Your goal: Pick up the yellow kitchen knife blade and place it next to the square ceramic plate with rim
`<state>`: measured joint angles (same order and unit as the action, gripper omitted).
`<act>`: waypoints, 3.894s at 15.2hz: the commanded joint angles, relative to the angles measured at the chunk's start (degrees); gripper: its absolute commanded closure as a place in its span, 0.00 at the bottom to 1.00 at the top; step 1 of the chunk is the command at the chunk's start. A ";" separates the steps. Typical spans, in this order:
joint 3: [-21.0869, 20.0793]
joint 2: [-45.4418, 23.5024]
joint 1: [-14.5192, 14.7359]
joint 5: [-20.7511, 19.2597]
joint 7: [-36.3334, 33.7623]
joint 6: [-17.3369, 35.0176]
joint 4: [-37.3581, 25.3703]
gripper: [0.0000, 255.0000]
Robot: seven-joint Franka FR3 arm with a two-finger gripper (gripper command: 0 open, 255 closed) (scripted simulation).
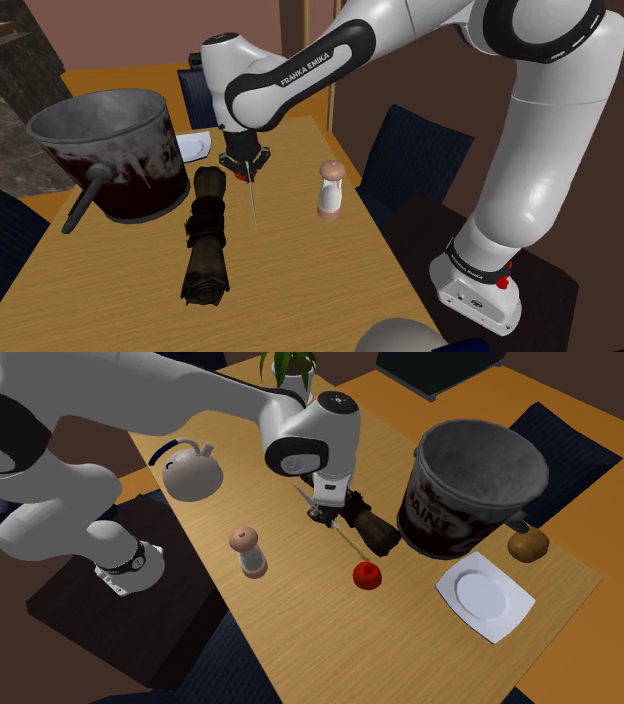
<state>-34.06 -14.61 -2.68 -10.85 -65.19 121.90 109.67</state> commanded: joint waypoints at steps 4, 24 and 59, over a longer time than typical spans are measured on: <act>2.58 -5.09 -2.08 -2.07 4.65 -2.08 -6.81 1.00; 12.56 -46.71 2.39 -8.83 24.47 -27.25 -75.18 1.00; 12.19 -44.60 0.44 -9.05 23.15 -20.68 -65.97 0.00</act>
<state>-21.75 -60.16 -2.00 -20.00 -42.02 101.59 43.01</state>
